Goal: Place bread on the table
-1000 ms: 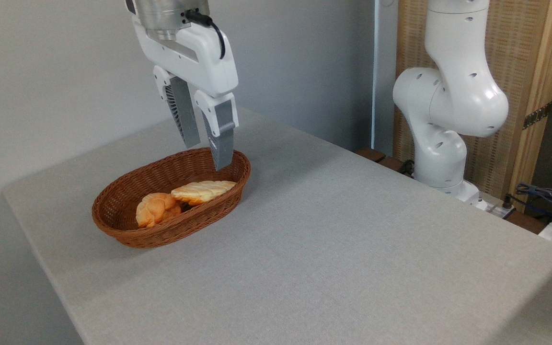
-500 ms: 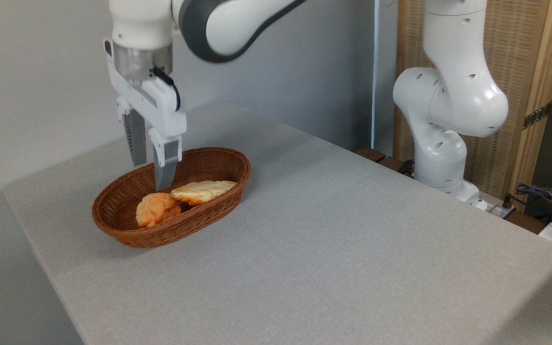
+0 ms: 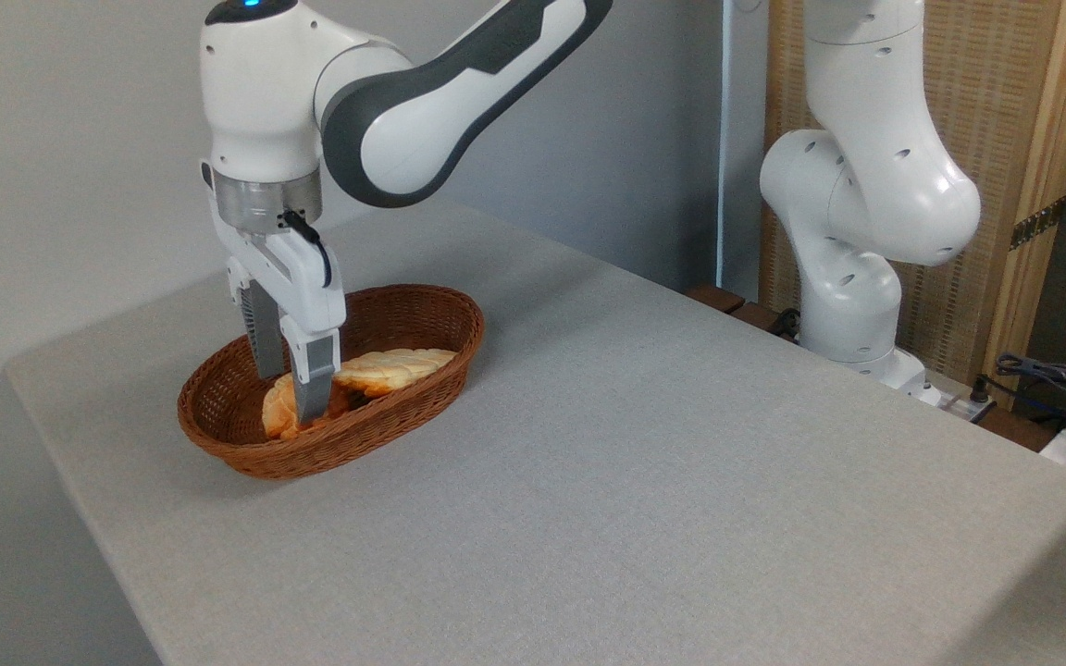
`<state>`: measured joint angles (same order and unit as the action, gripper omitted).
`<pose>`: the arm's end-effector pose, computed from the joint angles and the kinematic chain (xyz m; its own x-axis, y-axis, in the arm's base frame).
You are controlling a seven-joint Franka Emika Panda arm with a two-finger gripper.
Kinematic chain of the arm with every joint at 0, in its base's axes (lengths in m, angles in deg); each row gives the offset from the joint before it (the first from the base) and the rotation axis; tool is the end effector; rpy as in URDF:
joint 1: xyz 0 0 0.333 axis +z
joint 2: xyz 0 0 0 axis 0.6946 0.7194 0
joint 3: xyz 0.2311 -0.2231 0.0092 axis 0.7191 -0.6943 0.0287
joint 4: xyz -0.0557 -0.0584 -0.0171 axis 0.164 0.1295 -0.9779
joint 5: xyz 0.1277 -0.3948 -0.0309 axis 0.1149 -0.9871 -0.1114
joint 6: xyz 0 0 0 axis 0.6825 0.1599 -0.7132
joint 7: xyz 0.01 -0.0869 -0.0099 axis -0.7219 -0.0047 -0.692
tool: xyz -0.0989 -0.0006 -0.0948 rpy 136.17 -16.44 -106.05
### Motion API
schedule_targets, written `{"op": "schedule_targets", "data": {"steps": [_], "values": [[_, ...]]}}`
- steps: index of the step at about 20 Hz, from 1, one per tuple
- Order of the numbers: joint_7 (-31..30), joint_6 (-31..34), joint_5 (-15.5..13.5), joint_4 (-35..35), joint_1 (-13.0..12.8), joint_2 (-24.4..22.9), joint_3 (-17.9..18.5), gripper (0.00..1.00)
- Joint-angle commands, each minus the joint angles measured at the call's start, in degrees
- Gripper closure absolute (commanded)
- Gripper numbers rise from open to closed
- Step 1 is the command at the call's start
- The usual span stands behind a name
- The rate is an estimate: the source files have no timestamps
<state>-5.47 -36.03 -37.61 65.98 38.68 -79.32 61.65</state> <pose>0.6028 -0.2374 0.4252 0.6794 -0.7009 0.2171 -0.7191 -0.6949 0.0068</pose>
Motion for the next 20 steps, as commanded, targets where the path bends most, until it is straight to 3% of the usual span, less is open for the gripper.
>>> {"op": "schedule_targets", "data": {"steps": [1,2,5,16,20], "values": [[-0.71,-1.22,1.43,-0.10,-0.58,0.99,-0.04,0.30],[-0.62,-1.22,1.34,-0.10,-0.67,1.16,-0.13,0.47],[-0.53,-1.22,1.43,-0.10,-0.67,1.16,-0.13,0.63],[-0.09,-0.17,0.64,-1.32,-0.49,-0.24,0.57,0.65],[-0.27,7.89,-1.65,-6.32,-0.23,-1.47,3.03,0.65]]}}
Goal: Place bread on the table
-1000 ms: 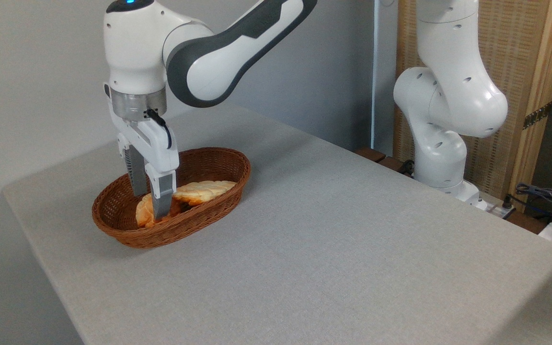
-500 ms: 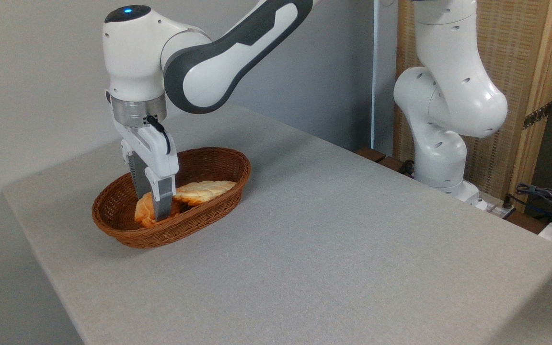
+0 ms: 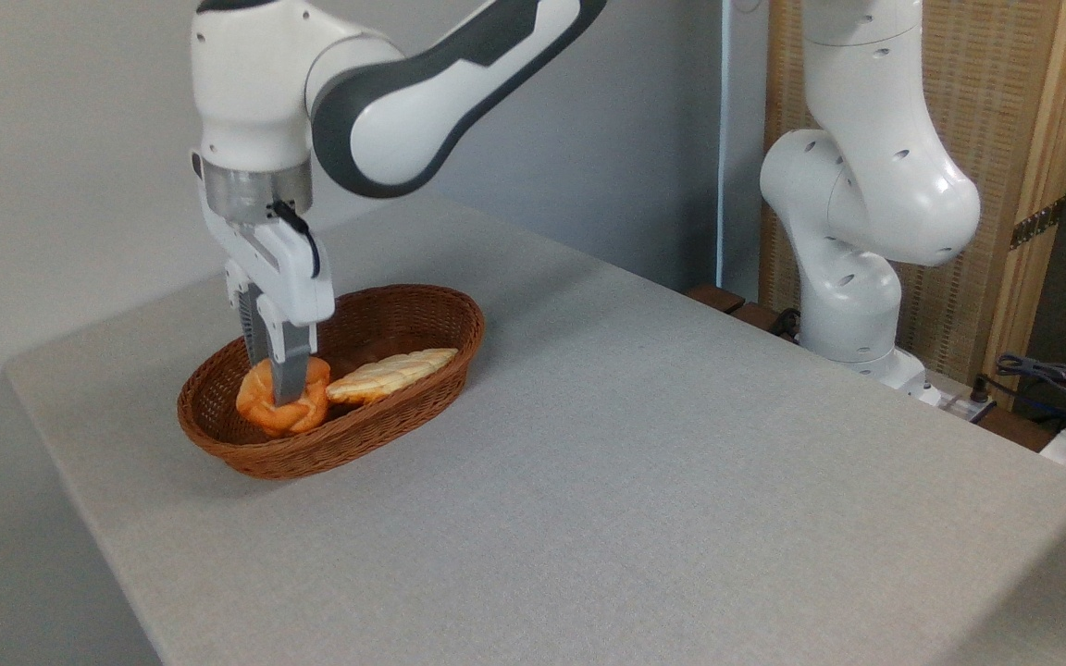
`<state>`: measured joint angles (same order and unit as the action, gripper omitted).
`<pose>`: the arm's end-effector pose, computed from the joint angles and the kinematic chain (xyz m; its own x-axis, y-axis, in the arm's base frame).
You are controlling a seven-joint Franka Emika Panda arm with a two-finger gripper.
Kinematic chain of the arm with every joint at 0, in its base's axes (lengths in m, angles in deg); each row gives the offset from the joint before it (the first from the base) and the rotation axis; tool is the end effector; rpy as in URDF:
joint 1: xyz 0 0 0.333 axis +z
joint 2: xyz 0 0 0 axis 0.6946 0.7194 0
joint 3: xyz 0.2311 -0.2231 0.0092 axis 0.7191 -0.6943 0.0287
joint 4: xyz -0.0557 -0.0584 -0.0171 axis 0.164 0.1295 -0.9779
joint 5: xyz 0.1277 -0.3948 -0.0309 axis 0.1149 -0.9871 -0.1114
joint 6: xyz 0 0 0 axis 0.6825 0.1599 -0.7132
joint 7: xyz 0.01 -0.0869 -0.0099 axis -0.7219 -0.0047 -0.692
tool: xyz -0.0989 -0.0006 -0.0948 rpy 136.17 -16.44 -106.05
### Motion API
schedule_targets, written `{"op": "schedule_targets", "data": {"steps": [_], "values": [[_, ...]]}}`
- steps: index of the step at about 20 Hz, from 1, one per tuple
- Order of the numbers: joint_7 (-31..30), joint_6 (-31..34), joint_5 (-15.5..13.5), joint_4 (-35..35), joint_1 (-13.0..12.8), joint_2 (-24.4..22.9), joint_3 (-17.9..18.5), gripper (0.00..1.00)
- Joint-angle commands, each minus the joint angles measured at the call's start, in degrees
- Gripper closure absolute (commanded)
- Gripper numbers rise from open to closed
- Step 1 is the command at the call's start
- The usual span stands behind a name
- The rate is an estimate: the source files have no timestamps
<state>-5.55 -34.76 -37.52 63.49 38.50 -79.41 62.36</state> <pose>0.6109 -0.2336 0.4459 0.6811 -0.6932 0.2357 -0.7125 -0.7017 -0.0050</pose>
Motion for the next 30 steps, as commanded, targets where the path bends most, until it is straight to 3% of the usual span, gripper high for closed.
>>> {"op": "schedule_targets", "data": {"steps": [1,4,6,9,11,13,14,16,24,25,28,30], "values": [[0.16,9.79,-1.38,-5.50,0.04,-1.65,2.94,0.64],[7.95,16.84,0.98,-7.80,-0.05,-4.54,7.77,0.63],[13.33,18.35,5.10,-7.54,-0.05,-4.90,10.06,0.62],[14.14,17.65,14.41,-6.92,0.21,-3.50,10.24,0.60],[14.92,17.38,19.25,-5.88,0.30,-2.80,10.24,0.45],[15.02,16.85,24.43,-5.17,0.30,-2.44,10.24,0.05],[15.02,16.85,26.29,-4.99,0.30,-2.27,10.24,0.00],[15.02,16.68,28.67,-4.99,0.30,-1.65,10.15,0.00],[14.40,16.76,27.80,-5.34,0.30,-1.83,9.80,0.00],[14.40,16.76,25.45,-5.69,0.30,-2.09,9.89,0.00],[12.57,18.16,13.68,-8.06,0.48,-2.88,10.76,0.00],[7.05,19.75,7.53,-8.77,0.65,-3.84,11.73,0.00]]}}
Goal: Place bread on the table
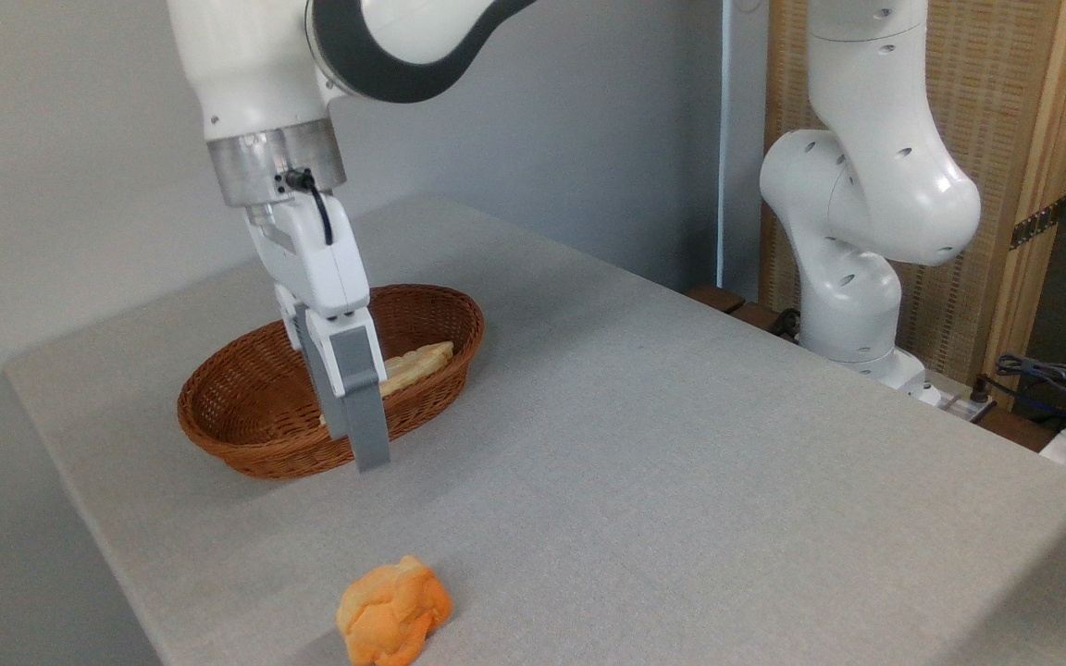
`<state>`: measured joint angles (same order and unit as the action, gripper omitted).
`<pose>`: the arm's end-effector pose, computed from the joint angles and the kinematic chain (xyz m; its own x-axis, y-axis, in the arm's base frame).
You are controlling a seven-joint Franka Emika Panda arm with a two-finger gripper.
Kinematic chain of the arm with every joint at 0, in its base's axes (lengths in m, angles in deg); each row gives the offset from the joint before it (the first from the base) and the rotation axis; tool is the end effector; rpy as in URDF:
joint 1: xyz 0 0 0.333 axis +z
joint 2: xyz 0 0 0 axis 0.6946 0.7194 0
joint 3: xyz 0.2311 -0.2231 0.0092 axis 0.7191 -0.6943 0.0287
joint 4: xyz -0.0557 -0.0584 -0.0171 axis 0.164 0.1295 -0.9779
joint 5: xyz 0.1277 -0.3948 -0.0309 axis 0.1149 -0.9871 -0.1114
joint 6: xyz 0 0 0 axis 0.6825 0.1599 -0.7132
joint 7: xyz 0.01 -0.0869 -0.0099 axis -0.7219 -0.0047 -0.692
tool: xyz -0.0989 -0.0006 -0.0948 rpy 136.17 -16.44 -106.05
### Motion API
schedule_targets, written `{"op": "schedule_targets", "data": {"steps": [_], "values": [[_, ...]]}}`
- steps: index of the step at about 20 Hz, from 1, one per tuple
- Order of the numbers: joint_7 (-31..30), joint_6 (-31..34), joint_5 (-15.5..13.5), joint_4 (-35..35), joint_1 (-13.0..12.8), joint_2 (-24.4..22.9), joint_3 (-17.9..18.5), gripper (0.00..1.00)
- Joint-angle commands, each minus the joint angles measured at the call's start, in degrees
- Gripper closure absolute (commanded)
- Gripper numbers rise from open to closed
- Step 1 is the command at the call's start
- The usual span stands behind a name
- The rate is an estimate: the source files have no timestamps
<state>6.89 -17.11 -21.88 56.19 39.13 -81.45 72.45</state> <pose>0.6277 -0.0911 0.5007 0.6132 -0.7867 -0.0718 -0.7829 -0.5932 -0.1875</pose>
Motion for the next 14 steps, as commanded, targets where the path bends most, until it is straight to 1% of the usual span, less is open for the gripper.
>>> {"op": "schedule_targets", "data": {"steps": [1,2,3,4,6,12,13,14], "values": [[-10.29,2.54,-11.46,-1.56,0.46,-3.38,1.12,0.00],[-13.04,4.46,-13.93,-1.47,1.69,-4.96,-0.01,0.00],[-13.33,6.30,-15.34,-1.56,2.39,-5.24,-1.68,0.00],[-13.24,7.97,-15.62,-1.56,3.71,-5.85,-3.09,0.00],[-13.16,9.48,-15.53,-1.39,4.07,-6.29,-4.86,0.00],[-10.61,10.63,-15.27,-1.47,4.07,-6.29,-3.90,0.00],[-10.52,10.63,-15.18,-1.47,3.98,-6.29,-3.46,0.00],[-10.43,10.63,-15.09,-1.56,3.72,-6.29,-2.15,0.00]]}}
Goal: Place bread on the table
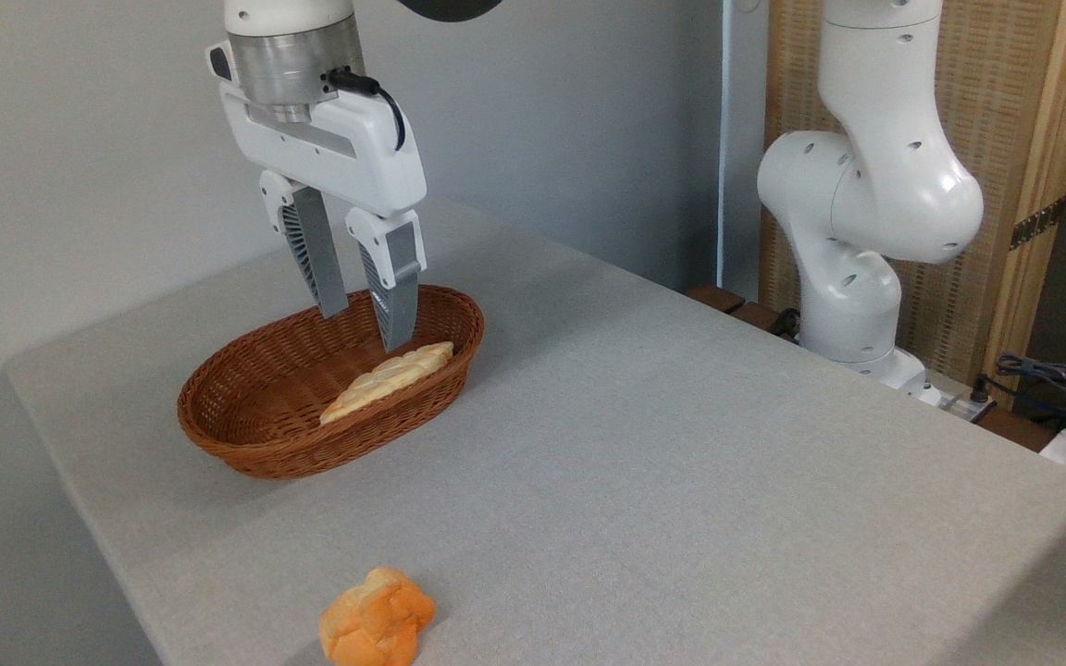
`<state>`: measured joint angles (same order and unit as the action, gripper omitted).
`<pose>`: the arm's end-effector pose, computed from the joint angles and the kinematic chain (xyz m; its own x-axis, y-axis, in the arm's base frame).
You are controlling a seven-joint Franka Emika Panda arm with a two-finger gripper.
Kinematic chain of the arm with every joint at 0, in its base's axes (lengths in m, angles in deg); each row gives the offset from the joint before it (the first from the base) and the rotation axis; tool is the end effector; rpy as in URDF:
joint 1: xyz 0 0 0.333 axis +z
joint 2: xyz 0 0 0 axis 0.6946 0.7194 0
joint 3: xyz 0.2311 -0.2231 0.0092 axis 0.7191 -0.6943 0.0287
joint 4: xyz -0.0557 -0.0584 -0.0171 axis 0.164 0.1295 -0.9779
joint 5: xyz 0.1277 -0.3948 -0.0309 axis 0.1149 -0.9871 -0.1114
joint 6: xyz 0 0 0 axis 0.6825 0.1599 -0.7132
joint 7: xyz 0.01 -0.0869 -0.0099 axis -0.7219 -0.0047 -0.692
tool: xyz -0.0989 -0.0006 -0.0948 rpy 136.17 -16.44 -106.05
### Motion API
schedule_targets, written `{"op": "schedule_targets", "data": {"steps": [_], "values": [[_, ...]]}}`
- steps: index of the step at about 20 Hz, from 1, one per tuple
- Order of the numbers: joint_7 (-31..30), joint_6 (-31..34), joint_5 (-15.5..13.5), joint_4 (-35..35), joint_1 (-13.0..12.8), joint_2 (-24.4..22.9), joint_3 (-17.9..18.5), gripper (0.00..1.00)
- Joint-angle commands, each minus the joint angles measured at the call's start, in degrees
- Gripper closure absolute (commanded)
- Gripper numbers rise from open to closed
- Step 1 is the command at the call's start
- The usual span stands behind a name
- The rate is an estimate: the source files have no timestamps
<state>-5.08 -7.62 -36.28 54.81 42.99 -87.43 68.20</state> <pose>0.5823 -0.1162 0.5594 0.7927 -0.6078 0.0467 -0.6093 -0.7926 0.0260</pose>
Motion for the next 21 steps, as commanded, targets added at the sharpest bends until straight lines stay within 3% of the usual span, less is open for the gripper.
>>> {"op": "schedule_targets", "data": {"steps": [1,7,21], "values": [[1.97,1.31,-0.77,-0.27,-0.57,-0.40,3.68,0.00],[9.88,7.20,-3.58,-5.19,-4.35,-0.40,14.05,0.00],[9.88,7.20,-3.32,-5.19,-4.45,-0.40,12.48,0.00]]}}
